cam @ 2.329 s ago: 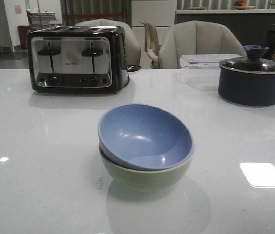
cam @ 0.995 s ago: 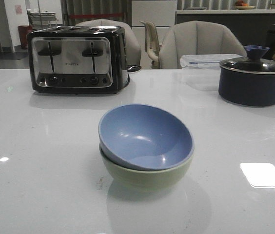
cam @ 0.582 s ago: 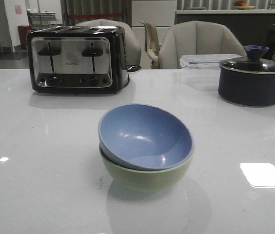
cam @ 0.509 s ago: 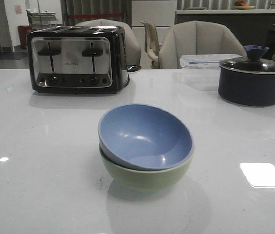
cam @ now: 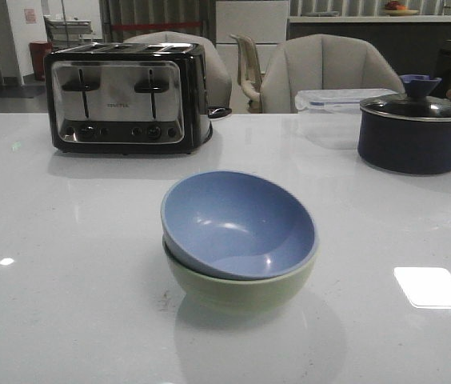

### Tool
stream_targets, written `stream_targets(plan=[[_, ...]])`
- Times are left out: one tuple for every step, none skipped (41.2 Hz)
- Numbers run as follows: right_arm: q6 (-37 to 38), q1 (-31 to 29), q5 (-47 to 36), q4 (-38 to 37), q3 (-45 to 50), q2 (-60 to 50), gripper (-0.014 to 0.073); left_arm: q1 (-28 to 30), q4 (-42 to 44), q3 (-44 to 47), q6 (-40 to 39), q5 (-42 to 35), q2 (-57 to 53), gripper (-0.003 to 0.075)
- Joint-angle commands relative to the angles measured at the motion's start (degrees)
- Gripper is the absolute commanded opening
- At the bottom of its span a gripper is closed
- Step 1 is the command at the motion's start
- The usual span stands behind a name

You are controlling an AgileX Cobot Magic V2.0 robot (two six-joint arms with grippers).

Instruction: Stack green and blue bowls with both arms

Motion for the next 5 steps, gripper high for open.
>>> stream_targets(plan=[[0.2,0.0,-5.4,0.1,0.0,-1.2,0.0034,0.3,0.0,1.2,-0.5,-5.1,-1.2,0.0102],[0.2,0.0,-5.4,0.1,0.0,-1.2,0.0034,0.3,0.0,1.2,-0.5,-5.1,-1.2,0.0102],[0.2,0.0,-5.4,0.1,0.0,-1.2,0.0034,0.3,0.0,1.2,-0.5,-5.1,-1.2,0.0102],[0.2,0.0,-5.4,0.1,0.0,-1.2,0.0034,0.3,0.0,1.2,-0.5,-5.1,-1.2,0.0102],[0.2,0.0,-5.4,0.1,0.0,-1.2,0.0034,0.3,0.0,1.2,-0.5,-5.1,-1.2,0.0102]])
